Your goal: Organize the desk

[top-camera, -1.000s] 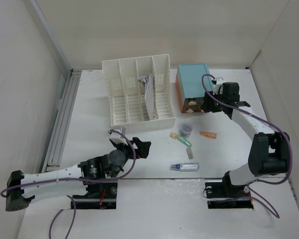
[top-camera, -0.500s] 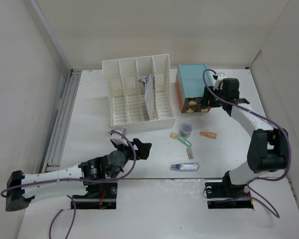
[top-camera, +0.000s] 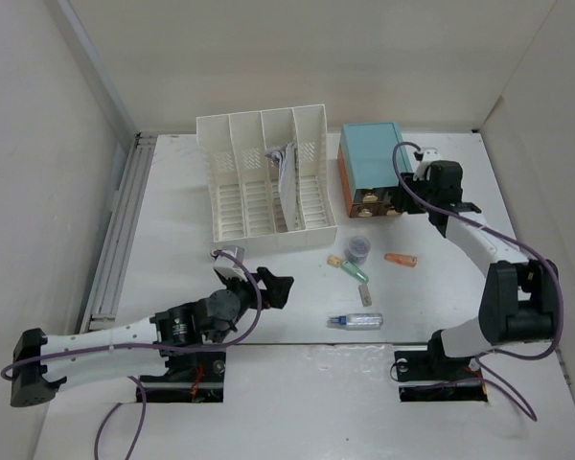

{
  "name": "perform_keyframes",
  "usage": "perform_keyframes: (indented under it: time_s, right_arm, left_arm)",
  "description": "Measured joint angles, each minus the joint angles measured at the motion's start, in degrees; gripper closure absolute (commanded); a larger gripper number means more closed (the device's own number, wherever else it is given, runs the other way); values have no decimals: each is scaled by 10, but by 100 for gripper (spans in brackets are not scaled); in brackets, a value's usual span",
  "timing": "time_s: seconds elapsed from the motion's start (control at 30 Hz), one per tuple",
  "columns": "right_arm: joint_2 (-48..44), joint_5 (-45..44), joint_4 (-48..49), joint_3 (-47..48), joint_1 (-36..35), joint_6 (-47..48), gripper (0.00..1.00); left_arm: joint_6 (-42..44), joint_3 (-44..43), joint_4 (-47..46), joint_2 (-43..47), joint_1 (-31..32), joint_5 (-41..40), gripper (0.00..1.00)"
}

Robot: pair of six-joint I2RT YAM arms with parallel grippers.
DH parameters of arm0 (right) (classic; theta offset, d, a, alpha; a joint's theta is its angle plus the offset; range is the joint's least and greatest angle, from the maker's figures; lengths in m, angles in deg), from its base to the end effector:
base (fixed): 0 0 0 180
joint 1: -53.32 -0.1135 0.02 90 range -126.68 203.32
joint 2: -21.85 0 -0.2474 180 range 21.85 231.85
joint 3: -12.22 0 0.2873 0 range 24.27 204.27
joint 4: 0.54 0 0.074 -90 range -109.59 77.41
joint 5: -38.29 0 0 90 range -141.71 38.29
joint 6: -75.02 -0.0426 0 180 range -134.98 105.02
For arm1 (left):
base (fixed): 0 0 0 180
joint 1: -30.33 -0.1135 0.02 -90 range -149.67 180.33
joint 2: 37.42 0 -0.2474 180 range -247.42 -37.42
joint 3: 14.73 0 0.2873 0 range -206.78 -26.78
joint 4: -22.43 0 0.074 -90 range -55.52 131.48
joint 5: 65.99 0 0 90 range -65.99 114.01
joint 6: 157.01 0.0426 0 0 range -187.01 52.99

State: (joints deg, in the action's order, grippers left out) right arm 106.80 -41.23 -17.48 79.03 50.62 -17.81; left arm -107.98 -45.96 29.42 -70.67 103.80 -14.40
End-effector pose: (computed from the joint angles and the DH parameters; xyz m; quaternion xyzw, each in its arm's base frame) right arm 0.3653 0.0250 0.2039 -0.0411 0.8837 0.1031 0.4548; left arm 0.0841 -0.1902 0.2222 -0.0041 0.7492 -0.3801 0.5423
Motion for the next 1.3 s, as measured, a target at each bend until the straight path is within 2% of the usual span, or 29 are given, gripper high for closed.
perform_keyframes:
  time_s: [0.33, 0.57, 0.67, 0.7, 0.73, 0.83, 0.87, 1.03, 1.13, 1.27, 1.3]
  right_arm:
    - [-129, 1, -62, -85, -4, 17, 69]
    - [-160, 4, -110, -88, -4, 21, 70]
    - [-166, 4, -123, -89, -4, 21, 56]
    - [-166, 5, -125, -89, -4, 21, 48]
    - [-166, 6, -128, -89, -4, 20, 31]
    - [-166, 21, -131, -89, -4, 19, 12]
    - [-166, 27, -132, -89, -4, 18, 9]
    - [-176, 57, -151, -88, -4, 23, 13]
    - [-203, 74, -169, -87, -8, 31, 19]
    - [-242, 113, -203, -62, -52, 59, 30]
    - [-243, 126, -211, -49, -68, 71, 30]
  left_arm:
    - [9, 0, -42, -60, 0, 16, 0]
    - [22, -8, -61, -96, 0, 28, 0]
    - [26, -13, -66, -99, 0, 30, 0]
    - [27, -14, -67, -99, 0, 31, 0]
    - [28, -15, -67, -99, 0, 31, 0]
    - [30, -19, -68, -99, 0, 31, 0]
    - [31, -19, -69, -99, 0, 32, 0]
    - [35, -20, -70, -99, 0, 33, 0]
    - [37, -22, -71, -102, 0, 33, 0]
    - [45, -28, -86, -128, 0, 33, 0]
    - [48, -35, -88, -143, -1, 33, 0]
